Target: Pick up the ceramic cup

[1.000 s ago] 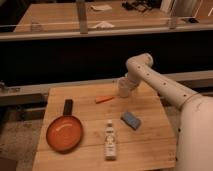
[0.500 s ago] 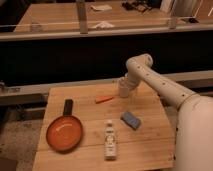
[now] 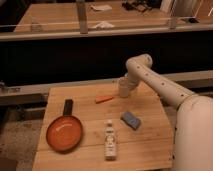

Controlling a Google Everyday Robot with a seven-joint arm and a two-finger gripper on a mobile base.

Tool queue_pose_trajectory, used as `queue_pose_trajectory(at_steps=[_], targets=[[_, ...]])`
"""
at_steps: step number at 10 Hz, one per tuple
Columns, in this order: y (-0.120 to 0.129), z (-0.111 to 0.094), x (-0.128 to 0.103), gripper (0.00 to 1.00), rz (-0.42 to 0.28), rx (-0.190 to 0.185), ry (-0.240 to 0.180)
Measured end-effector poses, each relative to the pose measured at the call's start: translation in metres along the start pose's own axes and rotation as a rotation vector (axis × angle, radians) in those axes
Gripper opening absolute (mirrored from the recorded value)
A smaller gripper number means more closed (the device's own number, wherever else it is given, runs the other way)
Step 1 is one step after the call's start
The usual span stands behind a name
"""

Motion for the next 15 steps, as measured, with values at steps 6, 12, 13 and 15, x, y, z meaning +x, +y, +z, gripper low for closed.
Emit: queue_pose_trajectory(at_steps=[6, 12, 13, 15], targets=[[-0.003, -0.002, -0.003, 0.17, -0.005, 0.011, 0.002], [-0.007, -0.042, -0.002, 0.0, -0.054, 0.036, 0.016], [-0.007, -0.047, -0.002, 0.0, -0.057, 0.039, 0.019], [-0.007, -0.053, -0.001, 0.0, -0.063, 0.043, 0.022]])
